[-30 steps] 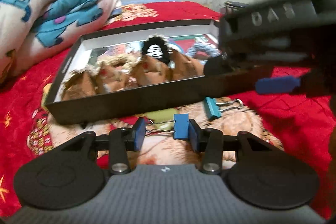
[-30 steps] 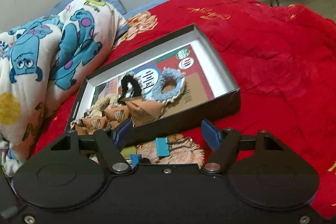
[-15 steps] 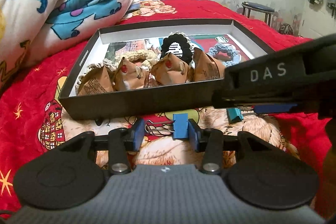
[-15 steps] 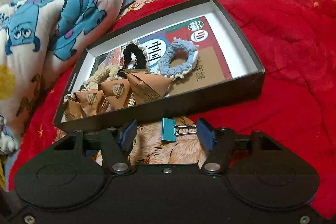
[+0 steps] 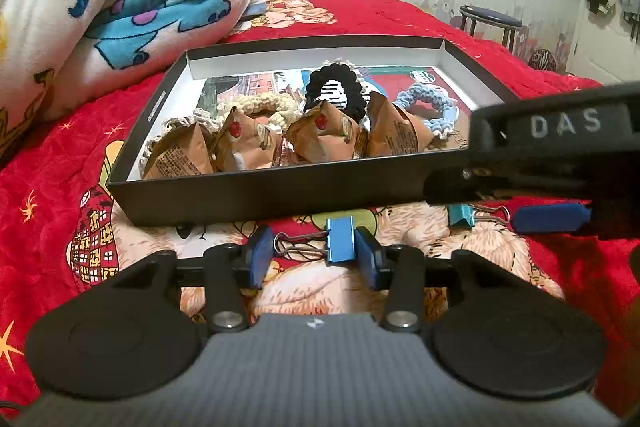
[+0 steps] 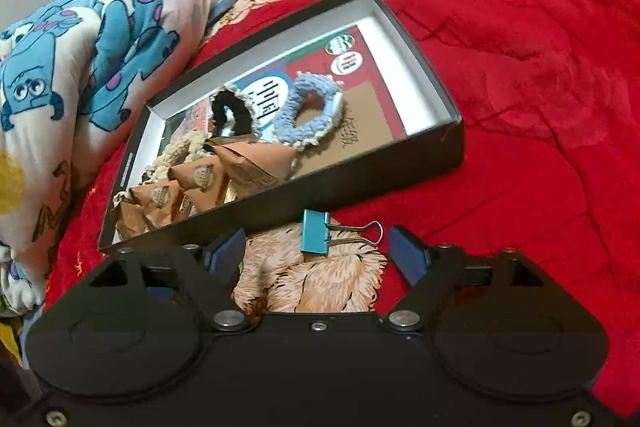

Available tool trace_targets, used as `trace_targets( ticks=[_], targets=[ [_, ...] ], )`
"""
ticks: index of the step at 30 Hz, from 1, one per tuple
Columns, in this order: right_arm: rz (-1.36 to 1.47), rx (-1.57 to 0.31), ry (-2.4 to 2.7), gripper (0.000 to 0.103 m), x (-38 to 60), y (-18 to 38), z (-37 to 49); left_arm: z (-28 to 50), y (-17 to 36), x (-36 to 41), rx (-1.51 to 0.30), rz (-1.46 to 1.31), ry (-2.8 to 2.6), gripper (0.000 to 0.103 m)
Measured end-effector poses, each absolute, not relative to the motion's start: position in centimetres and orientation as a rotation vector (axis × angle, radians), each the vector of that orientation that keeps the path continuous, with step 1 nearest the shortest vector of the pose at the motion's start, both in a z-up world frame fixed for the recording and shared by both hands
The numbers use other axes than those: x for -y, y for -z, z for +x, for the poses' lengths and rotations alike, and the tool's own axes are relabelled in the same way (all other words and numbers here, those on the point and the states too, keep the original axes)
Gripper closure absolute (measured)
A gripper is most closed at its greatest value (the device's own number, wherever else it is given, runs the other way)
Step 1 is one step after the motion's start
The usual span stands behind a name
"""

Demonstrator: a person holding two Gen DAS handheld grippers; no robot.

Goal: Organize objects
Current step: 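Close the left tool on the blue binder clip while the right tool grasps a teal binder clip, then lift the left tool's blue clip over the box while the right tool lifts the teal clip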

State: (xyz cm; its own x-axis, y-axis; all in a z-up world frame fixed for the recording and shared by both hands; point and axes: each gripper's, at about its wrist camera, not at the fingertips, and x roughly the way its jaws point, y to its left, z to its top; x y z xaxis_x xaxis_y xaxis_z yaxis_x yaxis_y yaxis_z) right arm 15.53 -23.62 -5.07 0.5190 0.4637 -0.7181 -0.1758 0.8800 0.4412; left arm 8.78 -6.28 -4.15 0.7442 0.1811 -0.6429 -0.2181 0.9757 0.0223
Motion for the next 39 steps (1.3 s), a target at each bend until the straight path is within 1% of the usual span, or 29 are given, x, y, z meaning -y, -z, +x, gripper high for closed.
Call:
trace_targets(
  ticks=[7,12,13,14,15,17,20,24,28,39],
  targets=[
    [0.252,-0.928,-0.365,0.021,22.2,5.4,15.3,8.7,4.2,6.2,-0.696,-0.058,-0.216,0.044],
    [0.213,-0.925,-0.353,0.022,21.7,5.6,15.2,8.8,4.1,6.2,-0.696,-0.058,-0.213,0.044],
    [0.179,-0.924,-0.347,0.027,21.4,5.5,15.1,8.9,4.1,6.1,-0.695,-0.058,-0.213,0.044],
    [0.149,-0.922,-0.333,0.036,21.2,5.6,15.0,8.9,4.1,6.1,-0.695,-0.057,-0.213,0.044],
    [0.136,-0.919,-0.312,0.04,21.1,5.6,15.0,8.9,4.1,6.2,-0.695,-0.054,-0.212,0.044],
    [0.143,-0.912,-0.286,0.055,21.4,5.6,15.0,8.8,4.1,6.1,-0.688,-0.062,-0.215,0.049],
    [0.188,-0.908,-0.291,0.055,22.0,5.6,15.2,8.8,3.8,5.4,-0.69,-0.118,-0.211,0.053],
    [0.204,-0.892,-0.295,0.055,22.0,5.5,15.1,8.8,3.7,5.1,-0.69,-0.137,-0.209,0.054],
    [0.367,-0.901,-0.347,0.056,23.2,5.5,15.5,8.9,3.7,5.7,-0.689,-0.085,-0.213,0.055],
    [0.395,-0.874,-0.37,0.056,23.1,5.3,15.3,8.9,3.7,6.0,-0.678,-0.043,-0.224,0.056]
  ],
)
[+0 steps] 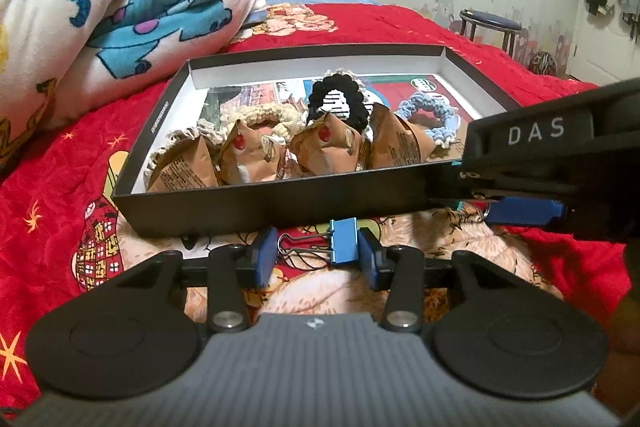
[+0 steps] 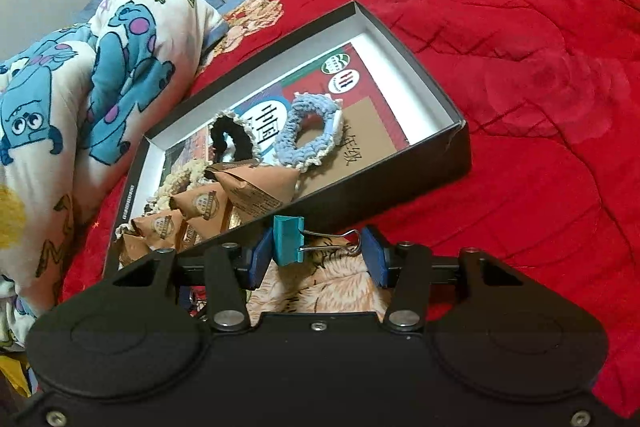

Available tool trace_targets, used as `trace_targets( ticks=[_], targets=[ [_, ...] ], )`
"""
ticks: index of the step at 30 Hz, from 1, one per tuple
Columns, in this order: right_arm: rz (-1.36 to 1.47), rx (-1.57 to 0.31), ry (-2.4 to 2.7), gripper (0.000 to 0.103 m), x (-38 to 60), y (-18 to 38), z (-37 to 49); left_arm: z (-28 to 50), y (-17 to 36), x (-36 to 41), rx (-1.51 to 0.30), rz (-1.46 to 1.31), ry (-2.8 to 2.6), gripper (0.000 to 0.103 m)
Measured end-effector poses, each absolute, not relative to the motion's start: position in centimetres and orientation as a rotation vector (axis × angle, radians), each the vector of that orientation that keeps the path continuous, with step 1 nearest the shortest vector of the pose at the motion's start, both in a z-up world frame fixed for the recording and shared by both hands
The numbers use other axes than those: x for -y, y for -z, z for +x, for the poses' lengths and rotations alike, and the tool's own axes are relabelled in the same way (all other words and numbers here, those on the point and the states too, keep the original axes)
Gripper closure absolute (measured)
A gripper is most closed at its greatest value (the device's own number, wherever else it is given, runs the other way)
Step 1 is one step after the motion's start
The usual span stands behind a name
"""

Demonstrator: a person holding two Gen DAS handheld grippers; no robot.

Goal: Organize objects
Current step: 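Lift the left tool's blue clip over the box while the right tool lifts the teal clip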

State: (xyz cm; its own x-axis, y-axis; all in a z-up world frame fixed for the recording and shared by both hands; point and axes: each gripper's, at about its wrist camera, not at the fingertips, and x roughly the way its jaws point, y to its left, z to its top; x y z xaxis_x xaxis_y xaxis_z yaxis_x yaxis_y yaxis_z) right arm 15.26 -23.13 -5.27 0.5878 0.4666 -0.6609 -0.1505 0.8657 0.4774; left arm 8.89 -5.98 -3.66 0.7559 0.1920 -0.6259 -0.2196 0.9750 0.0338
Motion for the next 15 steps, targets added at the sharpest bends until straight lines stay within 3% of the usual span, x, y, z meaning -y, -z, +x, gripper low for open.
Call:
trace_targets(
  ticks=[15],
  targets=[
    [0.59,-0.839,-0.46,0.056,24.3,5.7,15.6,8.2,3.0,5.7,-0.642,-0.06,-0.239,0.056]
  ],
)
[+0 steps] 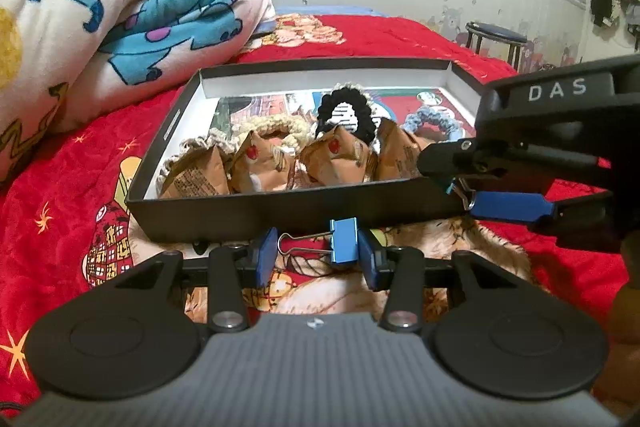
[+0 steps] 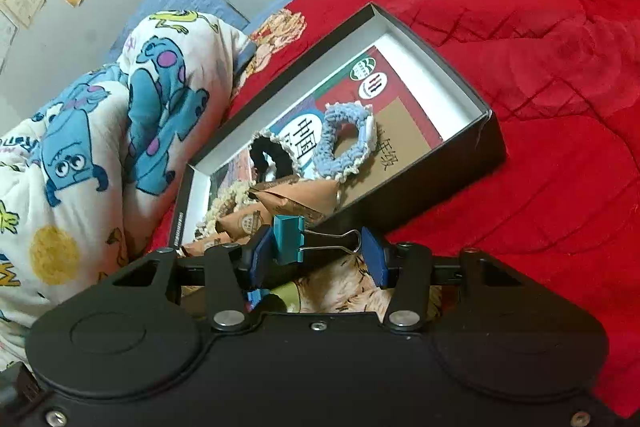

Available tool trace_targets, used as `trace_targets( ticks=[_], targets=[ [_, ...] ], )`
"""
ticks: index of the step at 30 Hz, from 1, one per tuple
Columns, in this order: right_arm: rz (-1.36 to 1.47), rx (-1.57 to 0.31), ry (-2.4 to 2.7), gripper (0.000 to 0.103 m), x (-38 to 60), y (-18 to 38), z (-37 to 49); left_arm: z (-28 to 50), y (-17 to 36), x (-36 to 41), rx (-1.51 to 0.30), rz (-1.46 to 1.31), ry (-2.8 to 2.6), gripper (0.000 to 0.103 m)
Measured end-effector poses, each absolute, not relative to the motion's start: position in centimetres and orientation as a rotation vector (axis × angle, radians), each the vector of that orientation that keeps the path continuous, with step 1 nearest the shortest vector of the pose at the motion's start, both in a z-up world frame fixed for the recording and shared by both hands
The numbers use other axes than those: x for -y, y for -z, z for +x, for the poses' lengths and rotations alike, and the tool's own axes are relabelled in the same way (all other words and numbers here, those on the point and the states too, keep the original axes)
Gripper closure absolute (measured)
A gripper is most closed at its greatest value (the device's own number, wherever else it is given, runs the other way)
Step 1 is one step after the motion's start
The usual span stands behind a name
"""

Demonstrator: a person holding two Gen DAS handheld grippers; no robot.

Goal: Organize objects
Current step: 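Lift the left tool's blue clip over the box while the right tool lifts the teal clip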

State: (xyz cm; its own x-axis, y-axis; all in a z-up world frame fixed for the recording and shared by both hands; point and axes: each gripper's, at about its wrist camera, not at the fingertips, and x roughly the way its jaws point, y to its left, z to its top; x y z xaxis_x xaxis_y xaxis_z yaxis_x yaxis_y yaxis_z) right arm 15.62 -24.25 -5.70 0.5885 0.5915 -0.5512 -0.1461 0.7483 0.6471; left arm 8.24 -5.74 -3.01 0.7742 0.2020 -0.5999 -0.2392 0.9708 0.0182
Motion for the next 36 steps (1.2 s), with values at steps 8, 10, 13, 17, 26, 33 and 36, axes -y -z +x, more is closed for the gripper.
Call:
trace_targets(
  ticks=[8,10,13,17,26,33,36],
  targets=[
    [0.621,-0.806,-0.454,0.056,24.6,5.3,15.2,7.6,0.9,5.0,-0.543,-0.15,-0.181,0.056],
    [0.626,-0.795,-0.452,0.056,24.7,5.1,15.2,7.4,0.5,4.5,-0.514,-0.173,-0.177,0.056],
    [0.624,-0.788,-0.448,0.056,24.8,4.9,15.1,7.3,0.0,4.0,-0.49,-0.177,-0.194,0.056],
    [0.635,-0.765,-0.451,0.056,25.1,4.4,14.8,7.4,0.0,3.3,-0.488,-0.186,-0.211,0.056],
    [0.646,-0.694,-0.465,0.056,25.6,3.3,14.5,6.9,-0.4,3.2,-0.41,-0.155,-0.22,0.056],
    [0.659,-0.649,-0.48,0.056,25.7,3.2,14.7,6.7,-1.2,2.6,-0.346,-0.172,-0.209,0.056],
    [0.624,-0.613,-0.489,0.056,25.3,2.8,14.6,6.7,-1.3,2.4,-0.336,-0.167,-0.212,0.056]
  ],
)
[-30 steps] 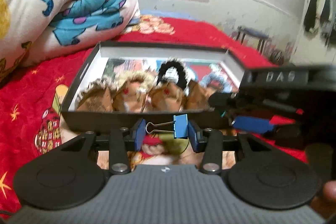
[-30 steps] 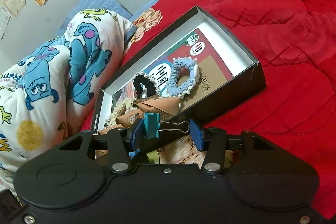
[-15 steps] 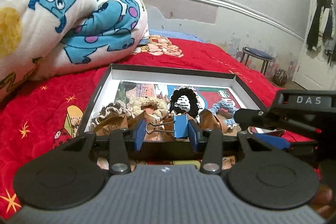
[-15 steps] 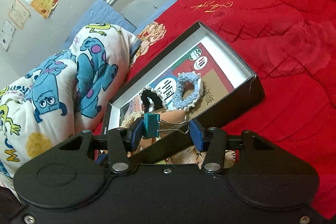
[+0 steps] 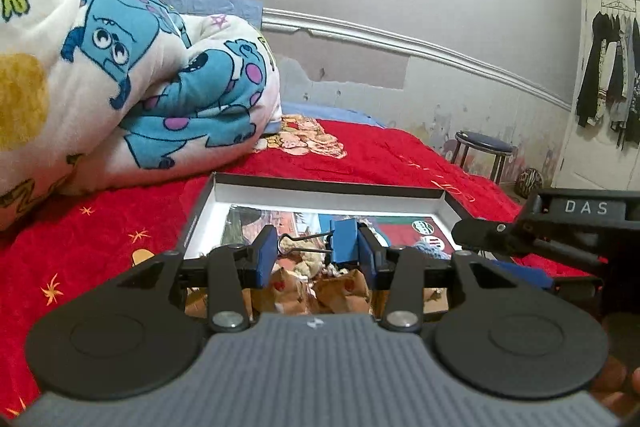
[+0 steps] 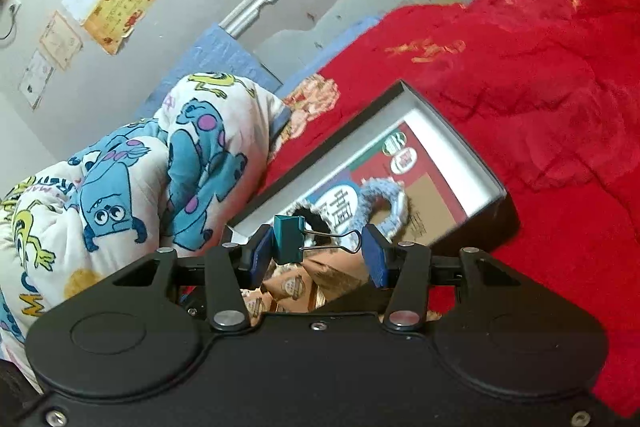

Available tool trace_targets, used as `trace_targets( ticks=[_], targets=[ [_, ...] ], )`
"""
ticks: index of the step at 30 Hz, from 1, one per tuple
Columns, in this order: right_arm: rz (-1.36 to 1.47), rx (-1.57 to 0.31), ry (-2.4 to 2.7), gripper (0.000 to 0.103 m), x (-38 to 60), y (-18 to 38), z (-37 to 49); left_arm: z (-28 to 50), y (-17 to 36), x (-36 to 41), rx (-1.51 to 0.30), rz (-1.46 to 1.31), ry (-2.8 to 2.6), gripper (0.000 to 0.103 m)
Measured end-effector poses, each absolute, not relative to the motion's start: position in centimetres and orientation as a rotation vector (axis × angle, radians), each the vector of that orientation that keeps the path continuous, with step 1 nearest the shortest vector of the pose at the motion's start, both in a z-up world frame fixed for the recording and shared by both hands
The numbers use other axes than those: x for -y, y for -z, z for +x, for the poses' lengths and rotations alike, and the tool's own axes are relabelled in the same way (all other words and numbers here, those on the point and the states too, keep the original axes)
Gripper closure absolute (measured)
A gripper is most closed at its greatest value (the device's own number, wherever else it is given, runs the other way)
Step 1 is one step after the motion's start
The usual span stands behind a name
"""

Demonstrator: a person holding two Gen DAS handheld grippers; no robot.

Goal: Organize objects
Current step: 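Lift the left tool's blue clip over the box while the right tool lifts the teal clip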

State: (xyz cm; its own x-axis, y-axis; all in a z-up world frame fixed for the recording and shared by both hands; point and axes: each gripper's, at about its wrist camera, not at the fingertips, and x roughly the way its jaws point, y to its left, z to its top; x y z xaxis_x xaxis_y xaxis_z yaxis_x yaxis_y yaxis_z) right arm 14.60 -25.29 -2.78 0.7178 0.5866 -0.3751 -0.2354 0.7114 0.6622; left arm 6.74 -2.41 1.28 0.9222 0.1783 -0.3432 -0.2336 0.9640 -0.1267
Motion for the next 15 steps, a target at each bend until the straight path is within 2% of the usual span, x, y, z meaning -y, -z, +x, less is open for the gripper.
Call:
trace_targets(
  ticks=[15],
  targets=[
    [0.512,-0.515,-0.527,0.056,23.6,1.7,15.5,8.3,-1.7,1.2,-0.303,-0.135,-0.25,0.056]
  ],
)
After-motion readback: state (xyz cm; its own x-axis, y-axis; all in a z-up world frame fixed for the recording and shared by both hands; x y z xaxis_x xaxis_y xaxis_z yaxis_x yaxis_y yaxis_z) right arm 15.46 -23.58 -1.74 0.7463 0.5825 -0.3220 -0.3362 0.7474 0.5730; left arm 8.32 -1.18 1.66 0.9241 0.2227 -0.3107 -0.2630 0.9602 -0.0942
